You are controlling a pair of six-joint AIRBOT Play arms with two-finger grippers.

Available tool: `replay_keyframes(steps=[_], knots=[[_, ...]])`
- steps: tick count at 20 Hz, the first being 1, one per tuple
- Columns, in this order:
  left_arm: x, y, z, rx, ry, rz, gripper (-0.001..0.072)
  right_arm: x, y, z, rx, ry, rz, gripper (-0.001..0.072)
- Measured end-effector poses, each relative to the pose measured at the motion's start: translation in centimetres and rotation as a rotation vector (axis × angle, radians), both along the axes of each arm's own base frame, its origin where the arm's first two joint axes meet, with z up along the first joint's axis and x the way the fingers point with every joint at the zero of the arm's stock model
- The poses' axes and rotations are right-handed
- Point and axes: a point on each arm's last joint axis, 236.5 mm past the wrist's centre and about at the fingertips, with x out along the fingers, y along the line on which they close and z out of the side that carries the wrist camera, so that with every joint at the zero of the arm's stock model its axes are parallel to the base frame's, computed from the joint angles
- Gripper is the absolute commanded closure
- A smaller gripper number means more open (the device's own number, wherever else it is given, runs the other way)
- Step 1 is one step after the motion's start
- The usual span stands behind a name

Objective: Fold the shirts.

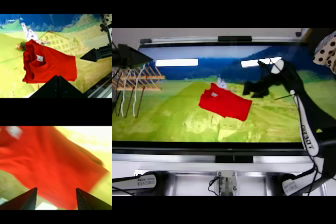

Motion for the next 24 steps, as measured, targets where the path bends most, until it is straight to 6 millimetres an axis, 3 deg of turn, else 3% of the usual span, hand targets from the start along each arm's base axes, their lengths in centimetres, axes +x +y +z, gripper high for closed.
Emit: replay_keyframes(steps=[1, 2, 4, 6, 10, 11, 13, 14, 16, 18, 21, 24], knots=[[0.0, 0.0, 0.0, 0.0, 0.0, 0.0, 0.0671, -1.0, -1.4, -1.0, -0.028, 0.051, -0.02, 0.0106], [0.0, 0.0, 0.0, 0.0, 0.0, 0.0, 0.0671, -2.2, -2.1, -2.1, -0.039, 0.103, -0.032, 0.0042], [0.0, 0.0, 0.0, 0.0, 0.0, 0.0, 0.0671, -3.7, -2.5, -4.2, -0.04, 0.162, -0.053, 0.0043], [0.0, 0.0, 0.0, 0.0, 0.0, 0.0, 0.0671, -4.4, -2.1, -6.0, -0.025, 0.182, -0.084, 0.0043], [0.0, 0.0, 0.0, 0.0, 0.0, 0.0, 0.0671, -3.5, 0.3, -8.3, 0.084, 0.168, -0.154, 0.0069], [0.0, 0.0, 0.0, 0.0, 0.0, 0.0, 0.0671, -3.3, 1.3, -8.5, 0.131, 0.172, -0.164, 0.017], [0.0, 0.0, 0.0, 0.0, 0.001, 0.0, 0.0671, -3.2, 3.0, -9.3, 0.197, 0.189, -0.17, 0.0522], [0.0, 0.0, 0.0, 0.0, 0.001, 0.0, 0.067, -3.0, 3.5, -9.6, 0.22, 0.18, -0.168, 0.0641], [0.0, 0.0, 0.0, 0.0, 0.001, 0.0, 0.0671, -2.0, 4.3, -9.2, 0.269, 0.134, -0.151, 0.064], [0.1, 0.0, -0.1, -0.001, 0.003, 0.0, 0.0671, 0.3, 4.1, -7.3, 0.321, 0.041, -0.143, 0.064], [0.2, 0.0, -0.3, -0.002, 0.008, 0.0, 0.0671, 5.0, 0.0, -2.9, 0.341, -0.126, -0.18, 0.064], [0.2, -0.4, -0.4, -0.002, 0.011, -0.01, 0.0671, 8.4, -8.6, 1.2, 0.288, -0.248, -0.294, 0.064]])
